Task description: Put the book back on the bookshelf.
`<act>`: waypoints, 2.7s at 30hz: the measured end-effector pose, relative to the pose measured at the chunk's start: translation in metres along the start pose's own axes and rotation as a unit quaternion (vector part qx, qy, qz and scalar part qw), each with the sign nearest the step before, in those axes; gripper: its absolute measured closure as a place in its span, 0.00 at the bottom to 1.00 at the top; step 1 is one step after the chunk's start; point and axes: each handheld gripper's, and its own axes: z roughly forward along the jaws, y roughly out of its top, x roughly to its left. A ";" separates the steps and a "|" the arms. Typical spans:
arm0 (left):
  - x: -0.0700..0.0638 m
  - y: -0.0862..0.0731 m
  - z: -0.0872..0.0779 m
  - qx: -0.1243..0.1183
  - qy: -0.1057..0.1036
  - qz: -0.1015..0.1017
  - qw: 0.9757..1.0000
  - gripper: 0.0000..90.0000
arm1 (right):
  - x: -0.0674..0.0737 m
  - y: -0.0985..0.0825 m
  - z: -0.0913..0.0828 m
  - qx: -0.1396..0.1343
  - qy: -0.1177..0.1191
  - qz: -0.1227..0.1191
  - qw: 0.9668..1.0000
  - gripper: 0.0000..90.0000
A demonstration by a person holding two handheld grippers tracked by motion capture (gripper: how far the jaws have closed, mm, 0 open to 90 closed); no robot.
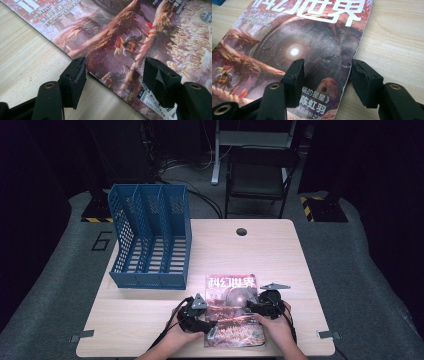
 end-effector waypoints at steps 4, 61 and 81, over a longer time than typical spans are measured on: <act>0.000 0.000 -0.001 0.002 0.010 -0.006 1.000 0.40 | 0.002 -0.002 -0.001 0.001 -0.001 0.003 1.000 0.51; 0.004 -0.008 -0.004 -0.023 0.021 -0.014 0.999 0.45 | -0.004 0.006 -0.019 -0.058 0.087 0.104 0.989 0.54; 0.004 -0.010 -0.004 -0.032 0.019 -0.018 0.999 0.45 | 0.003 0.014 -0.002 -0.026 0.100 0.084 0.991 0.53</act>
